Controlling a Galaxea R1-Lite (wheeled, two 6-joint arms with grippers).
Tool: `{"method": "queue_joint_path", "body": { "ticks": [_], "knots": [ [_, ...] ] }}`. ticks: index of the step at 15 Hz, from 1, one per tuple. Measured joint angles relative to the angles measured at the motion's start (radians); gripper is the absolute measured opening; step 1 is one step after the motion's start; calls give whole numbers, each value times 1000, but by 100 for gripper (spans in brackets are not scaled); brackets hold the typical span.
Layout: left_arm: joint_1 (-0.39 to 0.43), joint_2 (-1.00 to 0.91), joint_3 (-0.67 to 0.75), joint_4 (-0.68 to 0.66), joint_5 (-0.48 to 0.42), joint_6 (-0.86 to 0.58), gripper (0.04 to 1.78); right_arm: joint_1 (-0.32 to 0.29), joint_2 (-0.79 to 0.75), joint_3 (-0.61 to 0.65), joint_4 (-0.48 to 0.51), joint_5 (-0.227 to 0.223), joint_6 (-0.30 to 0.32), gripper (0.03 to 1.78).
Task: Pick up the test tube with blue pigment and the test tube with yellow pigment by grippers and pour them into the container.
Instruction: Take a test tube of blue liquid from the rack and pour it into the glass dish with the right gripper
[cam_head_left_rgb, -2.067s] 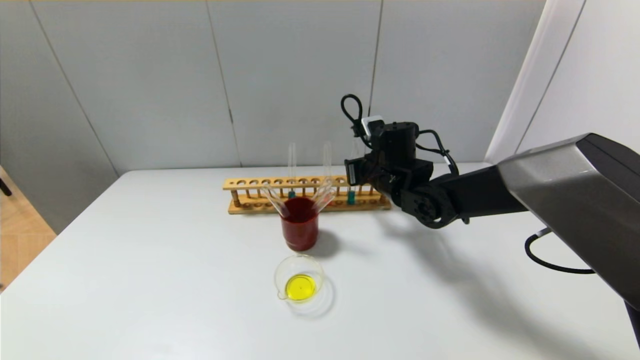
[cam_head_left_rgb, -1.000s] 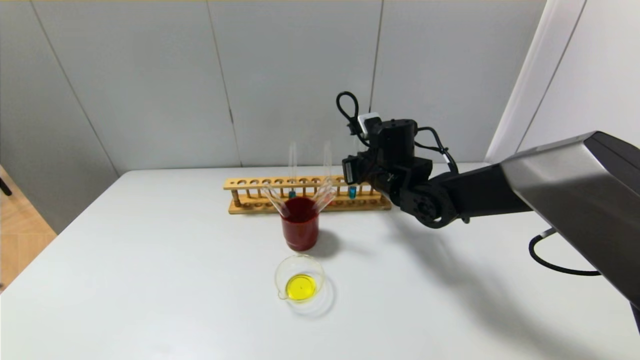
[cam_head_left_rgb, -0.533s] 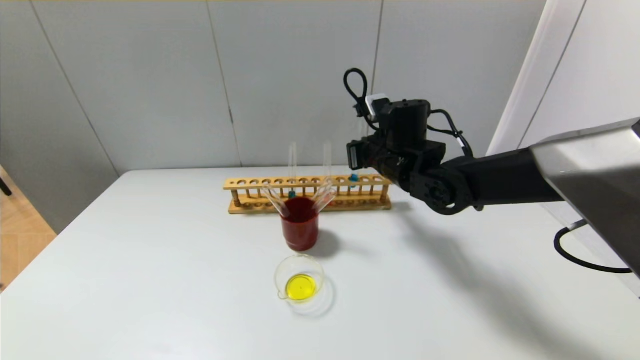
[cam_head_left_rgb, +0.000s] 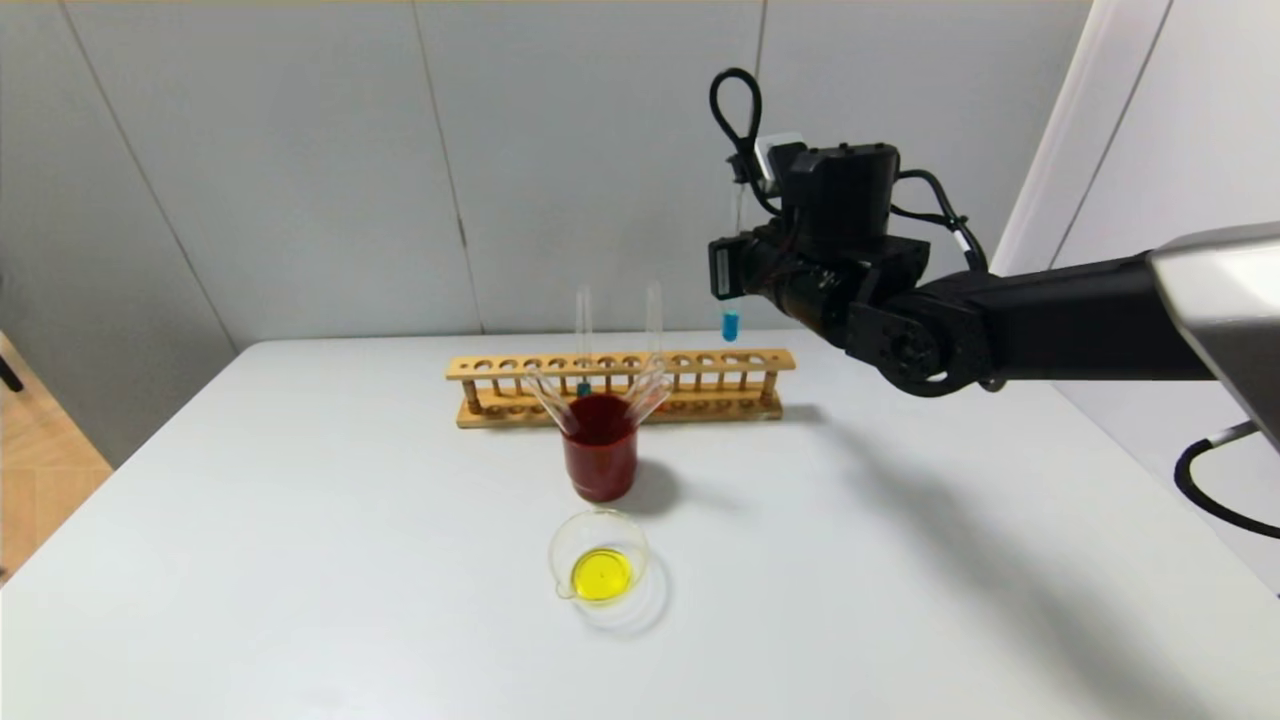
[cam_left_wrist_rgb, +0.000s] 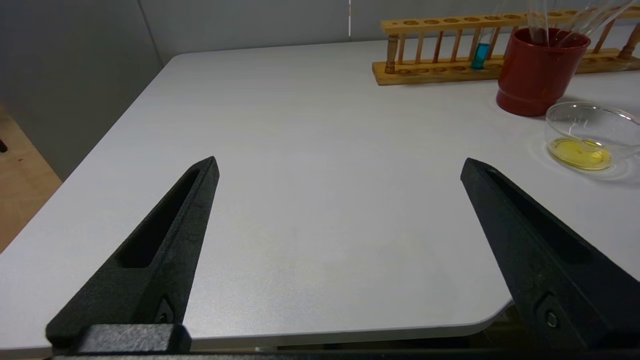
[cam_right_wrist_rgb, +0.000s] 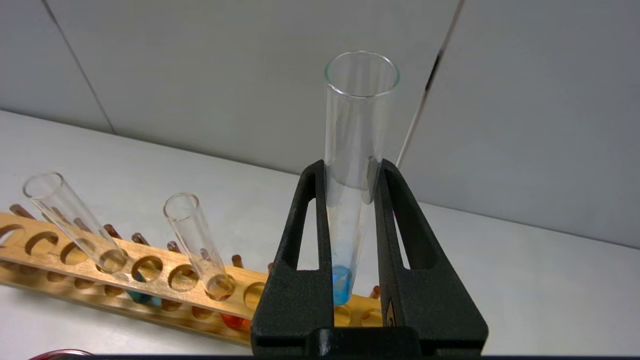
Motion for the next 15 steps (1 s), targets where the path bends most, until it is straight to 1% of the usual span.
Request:
{"method": "queue_joint_path", "body": {
  "ticks": [8, 15],
  "knots": [
    [1, 0, 0, 0, 0, 0, 171, -3, -80, 26, 11, -5, 3, 27],
    [1, 0, 0, 0, 0, 0, 171, -13, -241, 147, 13, -2, 11, 27]
  ]
}}
